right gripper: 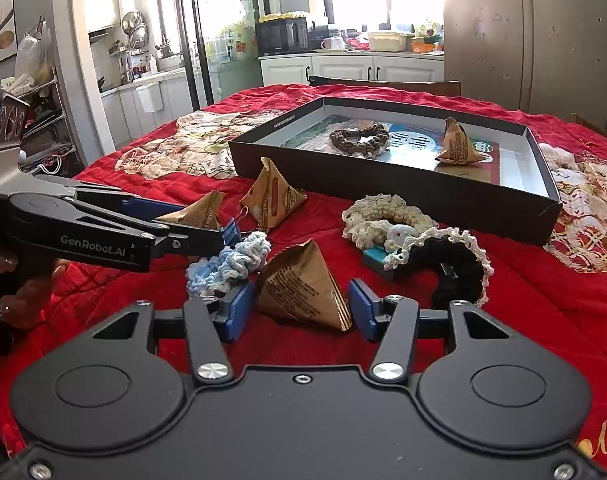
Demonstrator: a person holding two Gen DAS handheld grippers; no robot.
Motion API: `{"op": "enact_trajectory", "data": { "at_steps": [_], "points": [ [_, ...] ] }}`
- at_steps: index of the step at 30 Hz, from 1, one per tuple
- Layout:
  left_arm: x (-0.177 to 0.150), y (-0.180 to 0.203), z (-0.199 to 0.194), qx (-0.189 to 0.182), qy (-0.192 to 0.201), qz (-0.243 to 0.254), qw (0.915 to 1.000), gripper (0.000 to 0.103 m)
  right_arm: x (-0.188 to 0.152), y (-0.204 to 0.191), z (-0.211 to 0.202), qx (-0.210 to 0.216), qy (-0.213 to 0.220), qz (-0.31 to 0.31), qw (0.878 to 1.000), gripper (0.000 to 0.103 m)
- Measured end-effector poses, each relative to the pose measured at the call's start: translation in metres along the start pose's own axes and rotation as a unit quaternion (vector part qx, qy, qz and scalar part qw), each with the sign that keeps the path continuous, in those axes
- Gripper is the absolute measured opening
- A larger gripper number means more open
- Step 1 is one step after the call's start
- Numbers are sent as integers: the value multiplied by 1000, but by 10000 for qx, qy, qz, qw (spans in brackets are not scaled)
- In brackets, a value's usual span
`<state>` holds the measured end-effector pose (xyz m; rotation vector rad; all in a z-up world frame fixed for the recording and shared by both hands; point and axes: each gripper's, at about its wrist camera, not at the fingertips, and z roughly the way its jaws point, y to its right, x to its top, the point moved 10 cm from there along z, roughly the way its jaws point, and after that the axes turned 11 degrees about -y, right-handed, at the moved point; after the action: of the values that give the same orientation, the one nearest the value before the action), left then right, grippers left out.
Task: Organize objects
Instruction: 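Grasp a gold foil packet with the left tool while the right tool grasps a brown paper packet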
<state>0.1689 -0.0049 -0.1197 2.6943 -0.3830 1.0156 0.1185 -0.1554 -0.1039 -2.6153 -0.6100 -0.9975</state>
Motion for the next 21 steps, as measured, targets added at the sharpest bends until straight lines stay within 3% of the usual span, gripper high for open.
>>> {"op": "enact_trajectory", "data": {
  "at_steps": [2,21],
  "points": [
    [-1,0,1,-13,-20,-8,10000,56,0,0,0,-5,2,-4,10000,49],
    [0,2,-4,-46,1,1,10000,47,0,-6,-5,-56,63,-155,9998,31]
  ]
}}
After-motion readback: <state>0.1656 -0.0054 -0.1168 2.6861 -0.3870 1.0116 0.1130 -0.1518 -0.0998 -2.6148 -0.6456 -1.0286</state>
